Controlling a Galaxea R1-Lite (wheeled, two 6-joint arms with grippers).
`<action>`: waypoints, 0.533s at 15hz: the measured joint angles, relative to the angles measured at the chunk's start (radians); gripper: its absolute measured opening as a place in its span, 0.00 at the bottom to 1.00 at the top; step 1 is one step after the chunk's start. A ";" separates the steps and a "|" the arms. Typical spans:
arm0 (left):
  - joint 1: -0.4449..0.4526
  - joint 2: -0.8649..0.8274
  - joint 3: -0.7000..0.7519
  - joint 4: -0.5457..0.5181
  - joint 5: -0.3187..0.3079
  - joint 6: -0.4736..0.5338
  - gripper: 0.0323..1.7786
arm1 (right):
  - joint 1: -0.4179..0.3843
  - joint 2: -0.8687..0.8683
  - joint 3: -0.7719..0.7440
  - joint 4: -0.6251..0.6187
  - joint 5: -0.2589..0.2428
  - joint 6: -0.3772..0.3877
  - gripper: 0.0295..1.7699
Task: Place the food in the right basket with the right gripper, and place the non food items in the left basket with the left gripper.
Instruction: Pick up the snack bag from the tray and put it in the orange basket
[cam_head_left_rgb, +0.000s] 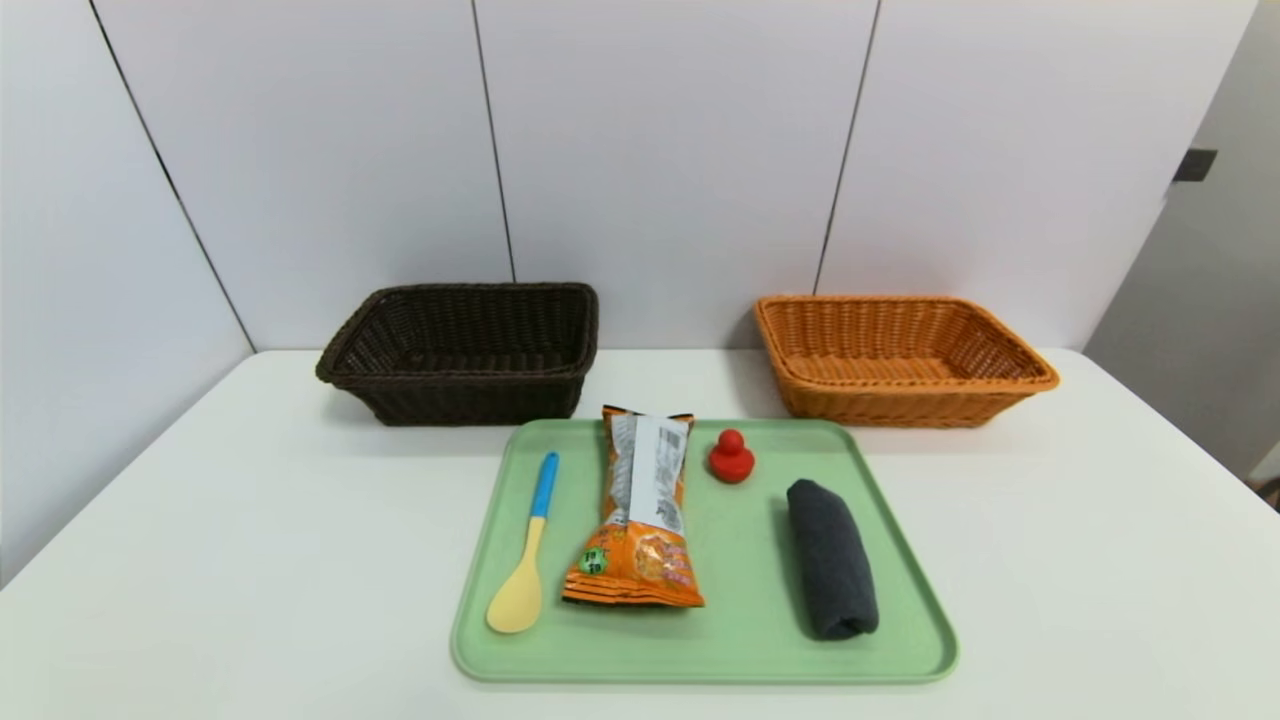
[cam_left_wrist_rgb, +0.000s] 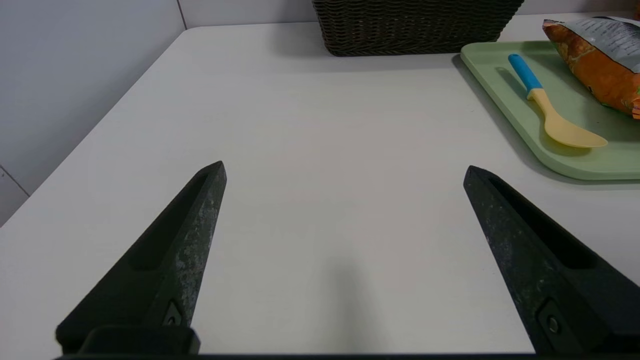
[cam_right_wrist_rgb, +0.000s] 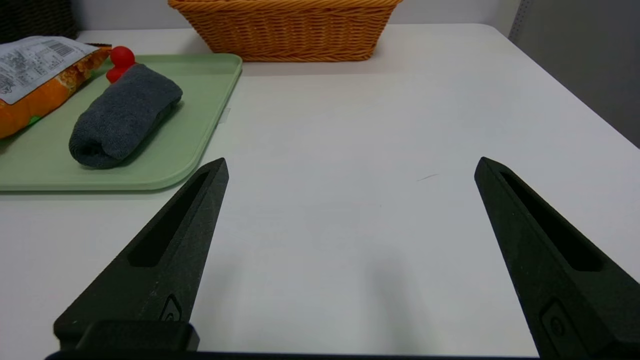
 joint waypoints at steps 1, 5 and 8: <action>0.000 0.000 0.000 0.000 0.000 0.000 0.95 | 0.000 0.000 0.000 0.000 0.000 0.000 0.96; 0.000 0.000 0.000 -0.002 0.000 0.005 0.95 | 0.000 0.000 0.000 0.001 0.001 -0.008 0.96; 0.000 0.000 0.000 -0.001 0.000 -0.005 0.95 | 0.000 0.000 0.000 0.000 0.001 -0.007 0.96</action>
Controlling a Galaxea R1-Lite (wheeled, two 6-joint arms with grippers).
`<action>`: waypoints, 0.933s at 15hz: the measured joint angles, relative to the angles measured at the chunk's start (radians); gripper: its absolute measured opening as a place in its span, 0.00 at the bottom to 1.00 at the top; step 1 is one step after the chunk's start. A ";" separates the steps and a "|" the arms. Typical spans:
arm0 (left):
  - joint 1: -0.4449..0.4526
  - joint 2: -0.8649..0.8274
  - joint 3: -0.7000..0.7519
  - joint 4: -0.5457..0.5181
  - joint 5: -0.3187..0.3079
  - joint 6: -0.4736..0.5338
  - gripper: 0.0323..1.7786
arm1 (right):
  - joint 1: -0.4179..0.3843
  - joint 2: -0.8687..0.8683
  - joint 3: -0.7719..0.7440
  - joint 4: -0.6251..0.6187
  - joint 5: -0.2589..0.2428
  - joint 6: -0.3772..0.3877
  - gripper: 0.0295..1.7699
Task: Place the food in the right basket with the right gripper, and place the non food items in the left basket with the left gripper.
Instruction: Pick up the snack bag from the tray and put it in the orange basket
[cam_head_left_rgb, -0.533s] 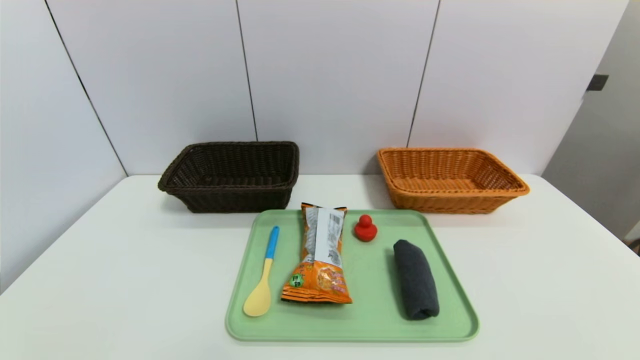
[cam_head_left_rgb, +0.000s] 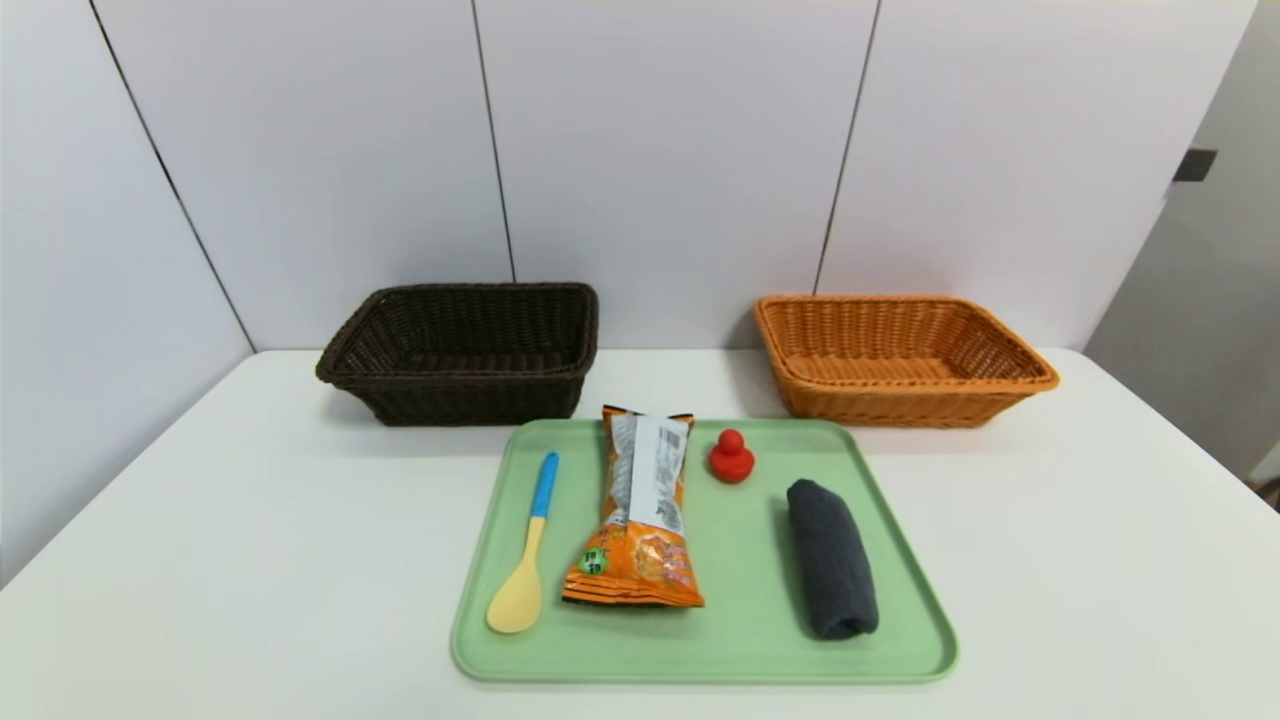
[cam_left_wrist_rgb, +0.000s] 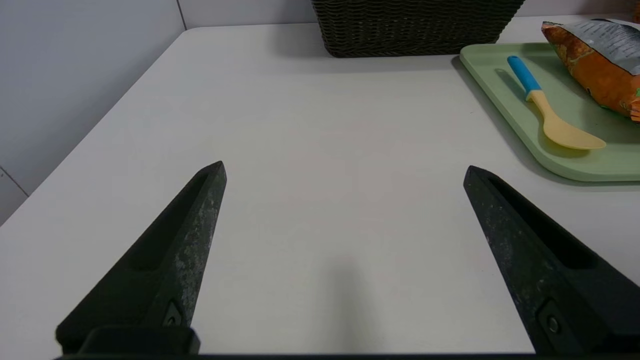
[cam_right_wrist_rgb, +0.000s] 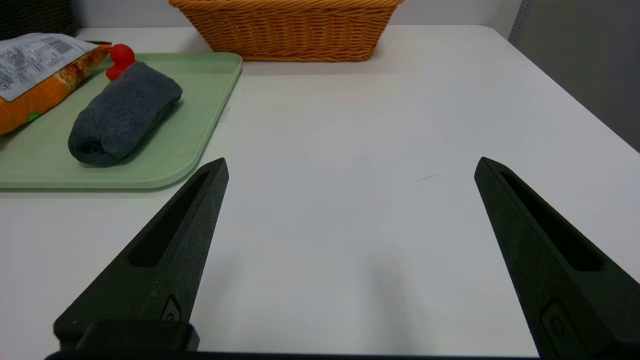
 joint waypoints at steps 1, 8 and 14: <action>0.000 0.000 0.000 0.000 0.000 0.003 0.95 | 0.000 0.000 0.000 0.000 0.000 0.002 0.96; 0.000 0.000 0.000 -0.001 0.000 0.014 0.95 | 0.000 0.000 -0.009 0.005 0.000 -0.005 0.96; 0.000 0.138 -0.238 0.164 -0.061 0.041 0.95 | 0.004 0.228 -0.347 0.149 0.106 -0.017 0.96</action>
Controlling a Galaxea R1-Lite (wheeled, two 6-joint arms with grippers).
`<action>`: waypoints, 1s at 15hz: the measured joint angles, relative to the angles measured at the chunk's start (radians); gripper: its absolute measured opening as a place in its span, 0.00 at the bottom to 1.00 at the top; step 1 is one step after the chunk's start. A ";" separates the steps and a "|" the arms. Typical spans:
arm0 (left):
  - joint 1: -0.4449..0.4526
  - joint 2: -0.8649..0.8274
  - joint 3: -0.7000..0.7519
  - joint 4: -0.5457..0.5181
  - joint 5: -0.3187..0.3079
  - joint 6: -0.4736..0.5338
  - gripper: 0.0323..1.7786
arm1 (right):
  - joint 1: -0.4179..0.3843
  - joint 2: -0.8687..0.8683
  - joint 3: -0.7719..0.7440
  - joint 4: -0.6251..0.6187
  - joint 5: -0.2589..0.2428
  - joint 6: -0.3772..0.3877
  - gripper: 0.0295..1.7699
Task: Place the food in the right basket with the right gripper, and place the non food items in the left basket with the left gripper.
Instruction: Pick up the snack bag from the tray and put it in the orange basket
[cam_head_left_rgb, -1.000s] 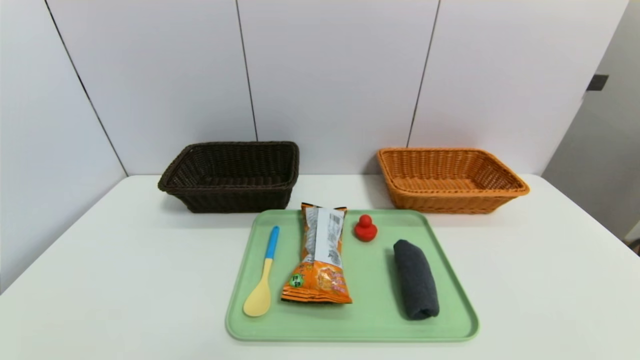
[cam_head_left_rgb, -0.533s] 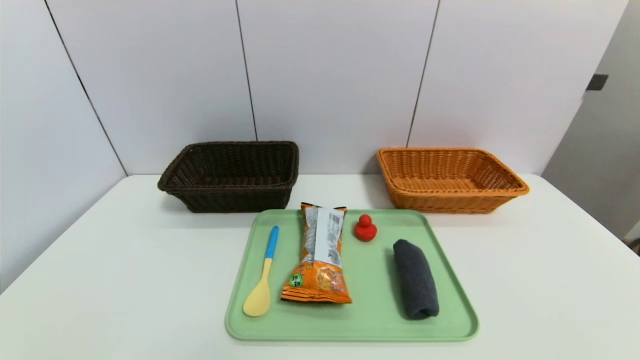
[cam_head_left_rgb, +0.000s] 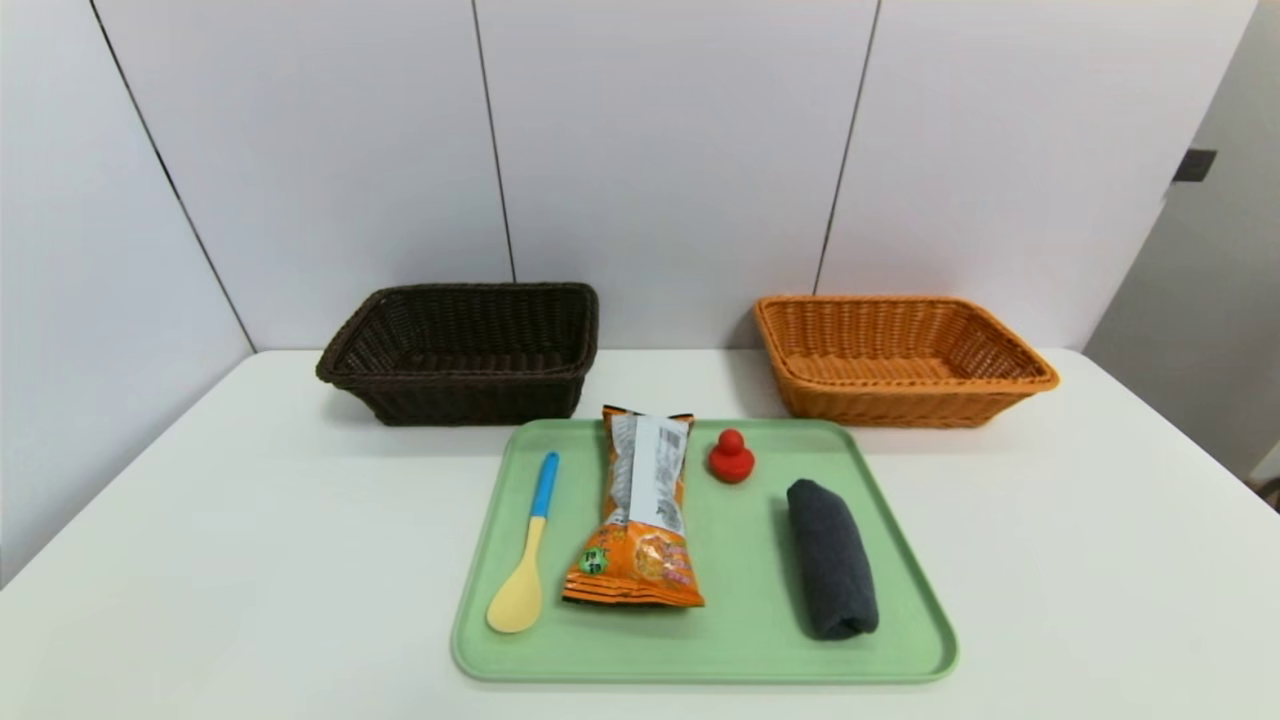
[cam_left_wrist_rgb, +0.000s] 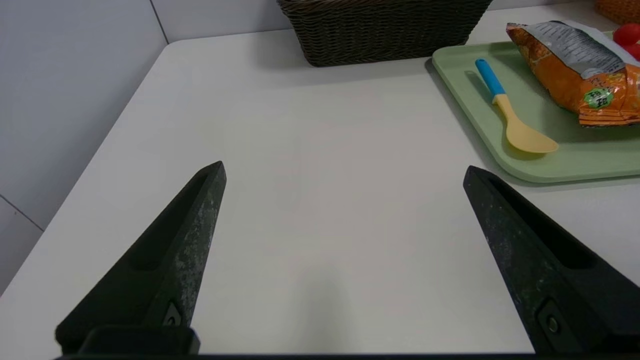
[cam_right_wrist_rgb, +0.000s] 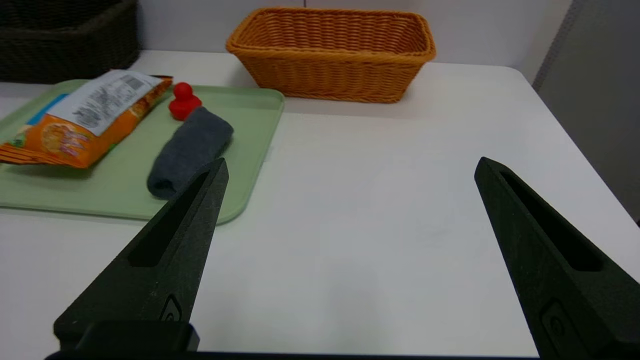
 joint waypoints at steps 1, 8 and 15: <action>0.000 0.079 -0.079 0.024 -0.005 -0.012 0.95 | 0.004 0.095 -0.084 0.032 0.030 0.005 0.96; -0.012 0.732 -0.676 0.182 -0.014 -0.141 0.95 | 0.063 0.867 -0.876 0.352 0.136 0.128 0.96; -0.254 1.235 -0.986 0.230 0.123 -0.201 0.95 | 0.327 1.424 -1.341 0.769 0.026 0.437 0.96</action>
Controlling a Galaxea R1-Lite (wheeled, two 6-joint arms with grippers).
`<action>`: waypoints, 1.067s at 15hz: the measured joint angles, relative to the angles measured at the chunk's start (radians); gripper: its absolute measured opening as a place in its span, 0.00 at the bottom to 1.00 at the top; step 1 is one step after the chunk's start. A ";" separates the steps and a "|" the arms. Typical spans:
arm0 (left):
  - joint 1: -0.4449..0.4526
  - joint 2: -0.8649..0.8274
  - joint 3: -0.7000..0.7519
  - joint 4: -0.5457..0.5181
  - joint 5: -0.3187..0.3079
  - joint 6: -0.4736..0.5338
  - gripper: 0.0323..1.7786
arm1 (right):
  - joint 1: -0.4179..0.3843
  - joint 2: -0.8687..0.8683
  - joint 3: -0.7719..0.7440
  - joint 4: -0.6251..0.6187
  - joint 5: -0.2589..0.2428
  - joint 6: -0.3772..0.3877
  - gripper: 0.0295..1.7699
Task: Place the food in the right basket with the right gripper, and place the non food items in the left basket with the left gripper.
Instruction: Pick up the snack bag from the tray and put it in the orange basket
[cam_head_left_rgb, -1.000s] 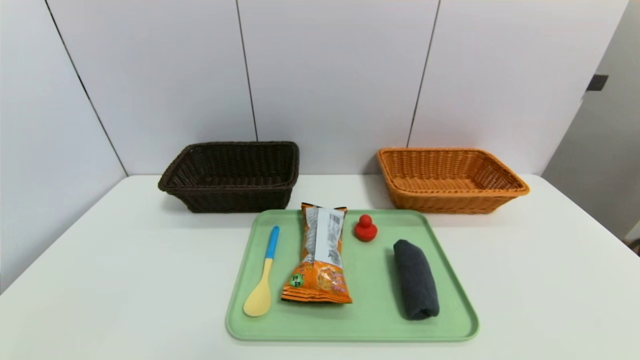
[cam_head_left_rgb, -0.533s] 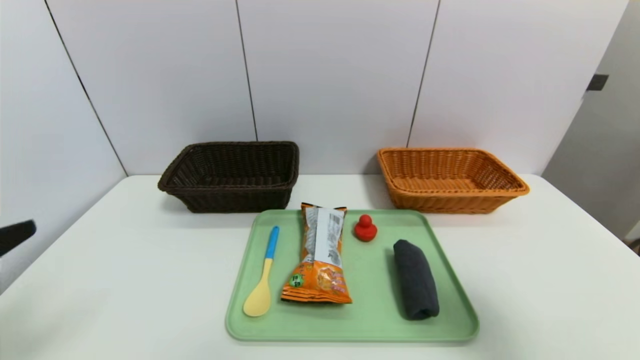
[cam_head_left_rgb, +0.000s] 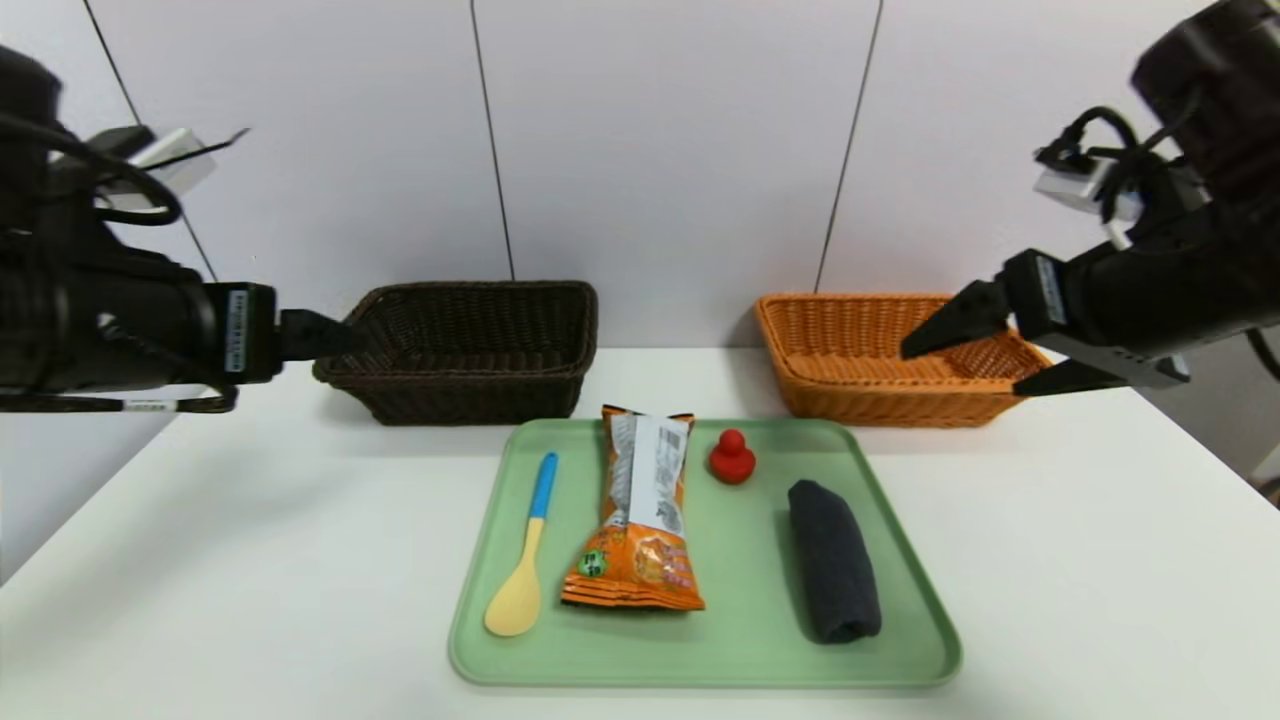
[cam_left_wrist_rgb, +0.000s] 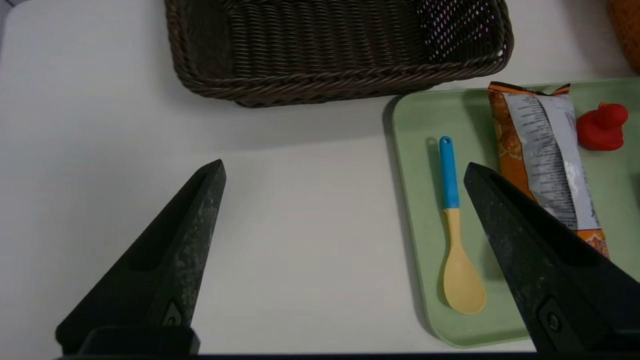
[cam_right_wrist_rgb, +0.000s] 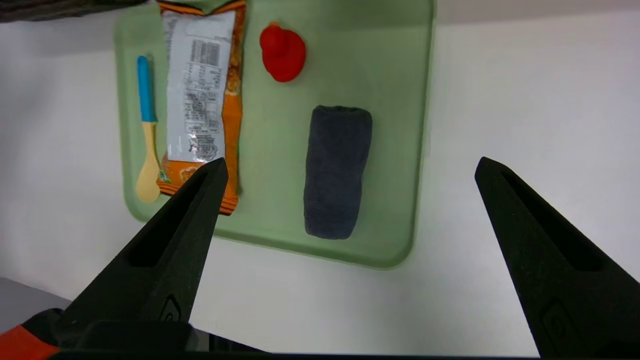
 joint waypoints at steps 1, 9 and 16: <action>-0.042 0.044 -0.023 0.001 0.005 -0.048 0.95 | 0.033 0.053 -0.051 0.045 -0.018 0.036 0.96; -0.257 0.239 -0.063 0.073 0.112 -0.117 0.95 | 0.150 0.321 -0.246 0.170 -0.036 0.086 0.96; -0.343 0.277 -0.066 0.074 0.110 -0.185 0.95 | 0.321 0.357 -0.262 0.094 -0.087 0.136 0.97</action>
